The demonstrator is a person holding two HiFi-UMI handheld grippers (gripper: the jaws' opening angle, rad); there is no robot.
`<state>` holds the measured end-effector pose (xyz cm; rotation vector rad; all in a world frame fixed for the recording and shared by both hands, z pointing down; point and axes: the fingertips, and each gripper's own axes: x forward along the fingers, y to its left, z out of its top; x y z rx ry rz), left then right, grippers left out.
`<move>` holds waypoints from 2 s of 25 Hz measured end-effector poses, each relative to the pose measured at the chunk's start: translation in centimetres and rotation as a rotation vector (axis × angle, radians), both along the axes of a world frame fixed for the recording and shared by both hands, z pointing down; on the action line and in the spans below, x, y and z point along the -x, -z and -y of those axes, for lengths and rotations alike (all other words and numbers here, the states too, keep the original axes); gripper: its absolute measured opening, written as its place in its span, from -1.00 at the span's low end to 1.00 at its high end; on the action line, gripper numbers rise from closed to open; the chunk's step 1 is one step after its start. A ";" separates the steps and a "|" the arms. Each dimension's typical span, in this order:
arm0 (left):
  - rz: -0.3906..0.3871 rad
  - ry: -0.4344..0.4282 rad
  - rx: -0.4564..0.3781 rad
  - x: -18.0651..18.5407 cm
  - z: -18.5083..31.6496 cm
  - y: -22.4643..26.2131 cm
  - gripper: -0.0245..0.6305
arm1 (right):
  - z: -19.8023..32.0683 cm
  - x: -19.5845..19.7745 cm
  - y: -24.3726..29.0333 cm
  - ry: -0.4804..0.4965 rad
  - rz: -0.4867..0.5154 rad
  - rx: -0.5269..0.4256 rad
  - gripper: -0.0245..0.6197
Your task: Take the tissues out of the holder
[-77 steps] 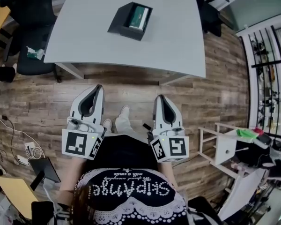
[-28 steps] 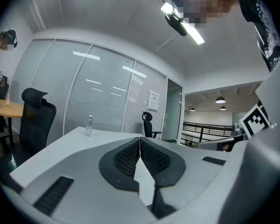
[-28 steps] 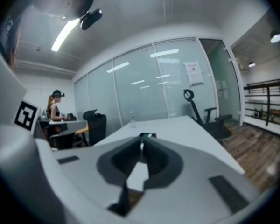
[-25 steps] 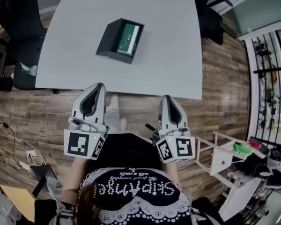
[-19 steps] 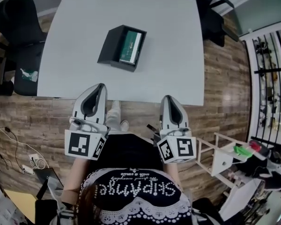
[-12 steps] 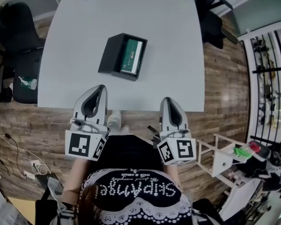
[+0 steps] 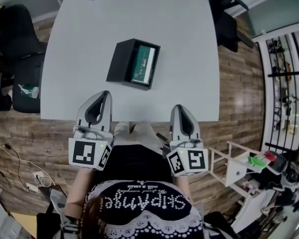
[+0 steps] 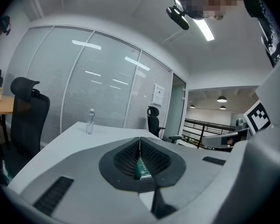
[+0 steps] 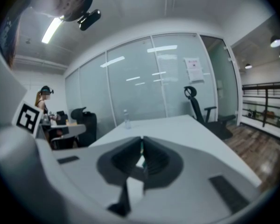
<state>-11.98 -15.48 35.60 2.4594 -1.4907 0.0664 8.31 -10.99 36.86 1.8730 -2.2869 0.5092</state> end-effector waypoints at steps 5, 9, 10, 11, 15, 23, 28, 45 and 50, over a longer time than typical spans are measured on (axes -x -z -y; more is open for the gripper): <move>0.000 0.025 0.004 0.8 0.1 -0.2 -0.82 | 0.5 0.6 -0.1 0.021 0.008 0.000 -0.81; 0.010 0.039 0.006 0.7 0.1 -0.4 -0.82 | 0.9 0.6 -0.4 0.043 0.015 -0.002 -0.81; 0.012 0.043 0.003 0.5 0.2 -0.4 -0.82 | 1.0 0.4 -0.4 0.047 0.016 -0.004 -0.81; 0.013 0.048 0.000 0.4 0.2 -0.3 -0.82 | 1.1 0.2 -0.3 0.050 0.017 -0.006 -0.81; 0.017 0.067 -0.015 -0.5 0.4 0.4 -0.82 | 1.8 -0.9 0.1 0.067 0.016 -0.017 -0.81; 0.056 0.111 0.012 -2.4 1.1 0.4 -0.82 | 3.1 -2.8 0.9 0.107 0.025 -0.032 -0.81; 0.099 0.064 0.077 -4.6 1.4 -1.1 -0.41 | 3.2 -4.1 0.9 0.107 0.034 -0.032 -0.81; 0.109 -0.029 0.262 -10.7 7.5 -5.4 0.12 | 4.0 -8.2 0.1 0.066 0.053 -0.017 -0.81; 0.177 -0.068 0.383 -12.7 9.3 -9.9 0.15 | 5.0 -8.9 -0.5 0.068 0.054 -0.001 -0.81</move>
